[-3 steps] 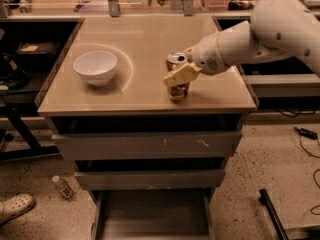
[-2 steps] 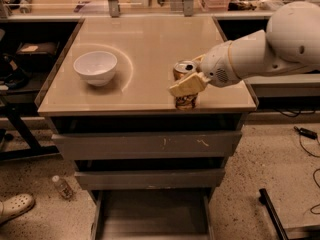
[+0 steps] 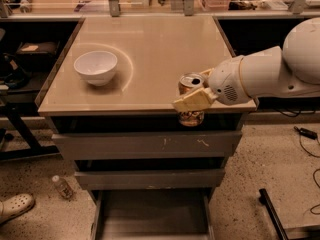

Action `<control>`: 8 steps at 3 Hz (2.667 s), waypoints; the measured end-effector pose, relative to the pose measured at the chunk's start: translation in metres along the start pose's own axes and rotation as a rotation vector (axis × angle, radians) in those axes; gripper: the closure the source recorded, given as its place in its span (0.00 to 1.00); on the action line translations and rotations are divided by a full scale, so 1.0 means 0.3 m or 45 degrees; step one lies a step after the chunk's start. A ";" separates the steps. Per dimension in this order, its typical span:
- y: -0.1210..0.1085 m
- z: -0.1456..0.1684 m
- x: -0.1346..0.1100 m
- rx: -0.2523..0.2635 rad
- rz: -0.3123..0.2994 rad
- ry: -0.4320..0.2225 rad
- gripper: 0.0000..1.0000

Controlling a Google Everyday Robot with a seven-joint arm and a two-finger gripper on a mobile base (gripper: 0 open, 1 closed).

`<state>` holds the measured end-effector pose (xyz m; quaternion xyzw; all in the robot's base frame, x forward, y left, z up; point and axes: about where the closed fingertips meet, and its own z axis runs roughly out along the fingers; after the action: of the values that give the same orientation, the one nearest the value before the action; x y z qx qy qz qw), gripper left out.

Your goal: Place orange can into bottom drawer

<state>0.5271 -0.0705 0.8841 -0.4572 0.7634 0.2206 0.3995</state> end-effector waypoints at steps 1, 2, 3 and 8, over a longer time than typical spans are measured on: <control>0.075 0.016 0.045 -0.019 0.055 -0.003 1.00; 0.195 0.057 0.170 -0.019 0.151 0.012 1.00; 0.307 0.121 0.353 -0.056 0.257 0.035 1.00; 0.429 0.569 0.765 -0.019 0.397 -0.164 1.00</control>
Offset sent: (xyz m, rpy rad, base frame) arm -0.1123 0.0160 -0.1297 0.0631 0.2134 -0.1305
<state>0.4240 -0.0080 0.5946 -0.3211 0.7962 0.3144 0.4052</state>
